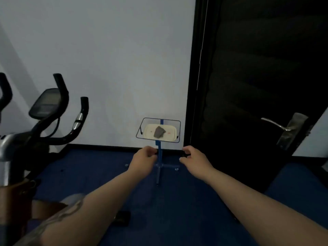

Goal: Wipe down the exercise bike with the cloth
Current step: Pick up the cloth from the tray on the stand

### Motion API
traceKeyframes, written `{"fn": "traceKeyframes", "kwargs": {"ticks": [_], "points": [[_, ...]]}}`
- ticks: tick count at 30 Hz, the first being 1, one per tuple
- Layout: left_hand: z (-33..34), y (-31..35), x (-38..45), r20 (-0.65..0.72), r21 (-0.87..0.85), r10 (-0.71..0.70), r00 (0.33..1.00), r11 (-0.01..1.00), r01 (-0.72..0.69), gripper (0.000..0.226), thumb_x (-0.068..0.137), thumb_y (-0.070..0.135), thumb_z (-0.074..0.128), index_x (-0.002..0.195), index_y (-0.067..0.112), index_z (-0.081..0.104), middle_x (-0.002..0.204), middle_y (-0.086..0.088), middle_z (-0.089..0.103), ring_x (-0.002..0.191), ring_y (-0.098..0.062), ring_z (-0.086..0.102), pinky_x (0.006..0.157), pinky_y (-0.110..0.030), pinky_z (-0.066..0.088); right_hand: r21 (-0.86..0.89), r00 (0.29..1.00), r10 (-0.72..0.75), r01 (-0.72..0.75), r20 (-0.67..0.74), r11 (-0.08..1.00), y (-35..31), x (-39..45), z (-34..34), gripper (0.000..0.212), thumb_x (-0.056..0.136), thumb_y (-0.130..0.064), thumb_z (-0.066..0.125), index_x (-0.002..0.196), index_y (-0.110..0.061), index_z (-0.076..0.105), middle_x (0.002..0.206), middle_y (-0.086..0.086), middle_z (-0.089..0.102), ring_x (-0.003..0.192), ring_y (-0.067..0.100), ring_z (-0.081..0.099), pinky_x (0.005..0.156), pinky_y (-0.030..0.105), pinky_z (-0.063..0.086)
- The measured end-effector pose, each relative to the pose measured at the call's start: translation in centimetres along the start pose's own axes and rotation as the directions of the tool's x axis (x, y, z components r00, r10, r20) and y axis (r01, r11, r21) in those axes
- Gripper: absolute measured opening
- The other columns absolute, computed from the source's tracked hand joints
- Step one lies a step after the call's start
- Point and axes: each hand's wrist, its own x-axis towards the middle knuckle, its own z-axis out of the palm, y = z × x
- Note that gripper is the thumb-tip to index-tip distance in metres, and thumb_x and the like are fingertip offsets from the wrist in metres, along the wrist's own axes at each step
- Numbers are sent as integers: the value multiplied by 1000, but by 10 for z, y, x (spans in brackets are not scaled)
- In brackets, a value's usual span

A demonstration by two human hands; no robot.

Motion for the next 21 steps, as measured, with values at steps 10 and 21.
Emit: {"fn": "traceKeyframes", "kwargs": {"ticks": [10,21], "points": [[55,17,146,-43,2,-58,997,998,58,21,94,13,57,115,16,63,114,-1,64,104,-16,57,82,-26,45,2,998,2,-2,64,1000,43,151,-36,46,96,-25,57,140,-20,44,142,0,47,120,16,50,97,30,44],[43,8,284,-78,-25,-105,991,994,103,19,94,13,59,112,13,65,109,0,64,102,-17,60,86,-31,49,3,986,28,-29,163,1000,40,300,-21,48,95,-26,57,141,-21,44,142,0,47,120,16,50,101,32,44]]}}
